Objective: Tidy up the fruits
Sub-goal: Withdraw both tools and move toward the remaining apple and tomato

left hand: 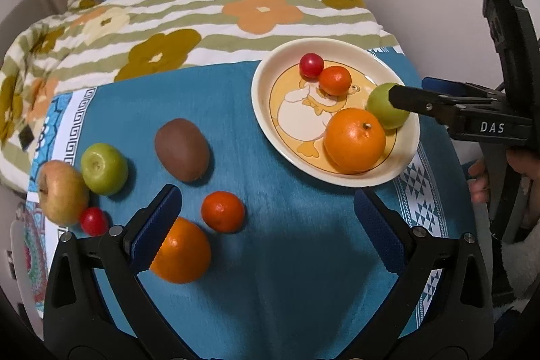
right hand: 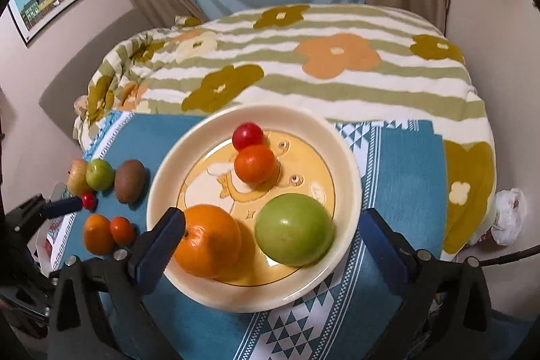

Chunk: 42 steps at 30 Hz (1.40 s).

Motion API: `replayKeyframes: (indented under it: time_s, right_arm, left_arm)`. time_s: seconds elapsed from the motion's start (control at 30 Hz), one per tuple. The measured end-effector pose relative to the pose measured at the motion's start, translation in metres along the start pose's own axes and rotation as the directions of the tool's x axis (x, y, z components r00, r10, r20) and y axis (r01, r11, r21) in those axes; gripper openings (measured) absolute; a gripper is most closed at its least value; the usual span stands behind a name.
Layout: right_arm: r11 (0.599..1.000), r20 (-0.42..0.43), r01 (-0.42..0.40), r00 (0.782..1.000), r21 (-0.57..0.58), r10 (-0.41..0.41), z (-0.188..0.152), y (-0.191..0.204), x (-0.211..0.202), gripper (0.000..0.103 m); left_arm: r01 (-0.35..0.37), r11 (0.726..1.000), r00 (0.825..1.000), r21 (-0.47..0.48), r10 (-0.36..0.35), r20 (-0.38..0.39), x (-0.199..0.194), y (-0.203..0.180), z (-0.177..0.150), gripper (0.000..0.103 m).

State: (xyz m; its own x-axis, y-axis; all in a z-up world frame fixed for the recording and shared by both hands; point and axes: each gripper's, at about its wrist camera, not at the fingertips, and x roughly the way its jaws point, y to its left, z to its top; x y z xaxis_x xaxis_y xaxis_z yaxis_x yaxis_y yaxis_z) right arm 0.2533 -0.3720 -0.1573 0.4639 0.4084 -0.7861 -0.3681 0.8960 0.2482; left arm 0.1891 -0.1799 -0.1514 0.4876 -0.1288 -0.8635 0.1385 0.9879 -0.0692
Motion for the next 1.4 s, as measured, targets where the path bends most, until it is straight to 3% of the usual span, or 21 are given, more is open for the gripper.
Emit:
replayKeyframes:
  time_s: [0.13,0.27,0.73,1.2,1.4]
  right_arm:
    - [1.000,0.006,0.020,1.000,0.010,-0.020,-0.003,-0.003,-0.009,0.103]
    - [1.000,-0.041,0.019,0.999,-0.009,-0.019,-0.002,0.000,-0.018,0.103]
    - [0.994,0.011,0.017,1.000,-0.104,-0.016,-0.003,0.040,-0.071,0.103]
    - [0.991,0.078,0.051,0.996,-0.127,-0.042,-0.009,0.120,-0.083,0.103]
    - [0.996,0.065,0.068,0.996,-0.052,-0.064,-0.012,0.157,-0.072,0.103]
  left_arm:
    - [-0.005,1.000,1.000,-0.005,0.005,0.023,-0.009,-0.001,0.001,0.103]
    - [-0.015,1.000,0.999,-0.007,0.015,0.049,-0.022,-0.003,0.002,0.103]
    - [-0.064,0.996,0.985,-0.061,0.073,0.159,-0.091,0.007,-0.007,0.103]
    - [-0.081,0.989,0.972,-0.122,0.106,0.208,-0.134,0.089,-0.039,0.103]
    - [-0.074,0.993,0.976,-0.092,0.092,0.198,-0.143,0.143,-0.044,0.103]
